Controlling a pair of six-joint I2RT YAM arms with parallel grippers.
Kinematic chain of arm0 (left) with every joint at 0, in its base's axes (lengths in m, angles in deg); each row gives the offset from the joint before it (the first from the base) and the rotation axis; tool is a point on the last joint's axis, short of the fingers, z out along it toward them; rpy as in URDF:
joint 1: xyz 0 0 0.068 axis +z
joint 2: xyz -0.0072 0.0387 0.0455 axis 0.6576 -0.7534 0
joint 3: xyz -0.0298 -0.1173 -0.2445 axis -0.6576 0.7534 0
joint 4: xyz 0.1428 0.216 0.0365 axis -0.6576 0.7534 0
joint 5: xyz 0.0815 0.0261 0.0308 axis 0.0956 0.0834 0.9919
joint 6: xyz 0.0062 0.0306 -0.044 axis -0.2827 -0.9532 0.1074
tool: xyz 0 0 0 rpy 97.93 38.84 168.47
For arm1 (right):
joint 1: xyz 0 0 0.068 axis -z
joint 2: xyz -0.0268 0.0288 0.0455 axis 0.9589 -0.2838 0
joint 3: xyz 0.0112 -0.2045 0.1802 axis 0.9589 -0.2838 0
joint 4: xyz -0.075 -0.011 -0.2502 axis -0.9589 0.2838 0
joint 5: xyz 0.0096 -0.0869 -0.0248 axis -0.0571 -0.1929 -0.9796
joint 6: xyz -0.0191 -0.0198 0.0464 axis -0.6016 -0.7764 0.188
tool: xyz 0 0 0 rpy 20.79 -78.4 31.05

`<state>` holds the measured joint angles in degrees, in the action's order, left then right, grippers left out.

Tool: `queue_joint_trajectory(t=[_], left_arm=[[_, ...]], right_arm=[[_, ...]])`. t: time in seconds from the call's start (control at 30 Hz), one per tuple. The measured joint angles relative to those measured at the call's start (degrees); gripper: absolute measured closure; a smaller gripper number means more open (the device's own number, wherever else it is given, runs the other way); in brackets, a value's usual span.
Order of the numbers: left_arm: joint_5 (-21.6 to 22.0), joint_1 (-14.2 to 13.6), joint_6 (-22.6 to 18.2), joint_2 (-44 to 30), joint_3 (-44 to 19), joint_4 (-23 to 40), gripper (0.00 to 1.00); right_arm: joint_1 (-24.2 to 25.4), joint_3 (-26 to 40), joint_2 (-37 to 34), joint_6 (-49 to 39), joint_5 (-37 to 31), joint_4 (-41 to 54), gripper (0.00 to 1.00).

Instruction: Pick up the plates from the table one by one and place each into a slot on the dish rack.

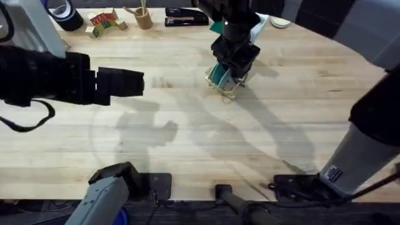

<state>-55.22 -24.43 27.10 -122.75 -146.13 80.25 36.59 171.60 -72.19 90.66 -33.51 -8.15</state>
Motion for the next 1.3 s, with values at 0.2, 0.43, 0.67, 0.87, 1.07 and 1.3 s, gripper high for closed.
queue_joint_trajectory(t=[0.2,0.43,0.67,0.87,1.07,1.3], left_arm=[[0.0,0.0,0.0,0.0,0.01,0.0,0.006],[0.0,0.0,-0.01,0.0,0.0,0.0,0.007],[0.0,0.0,0.0,0.0,0.0,-0.02,0.006],[0.0,0.0,0.0,0.0,0.0,0.0,0.006],[0.0,0.0,0.0,0.0,0.01,0.0,0.006],[0.0,0.0,0.0,0.0,0.0,0.0,0.006]], right_arm=[[0.0,0.0,0.0,0.02,0.02,-0.01,0.86],[0.0,0.0,0.33,0.02,0.02,-0.03,0.854],[0.0,0.0,3.58,0.0,0.02,-0.01,0.835],[0.0,0.0,7.59,0.0,0.02,-0.01,0.828],[-0.01,0.0,12.99,-0.24,0.02,0.06,0.796],[-0.28,0.0,19.07,-1.18,0.0,1.75,0.687]])
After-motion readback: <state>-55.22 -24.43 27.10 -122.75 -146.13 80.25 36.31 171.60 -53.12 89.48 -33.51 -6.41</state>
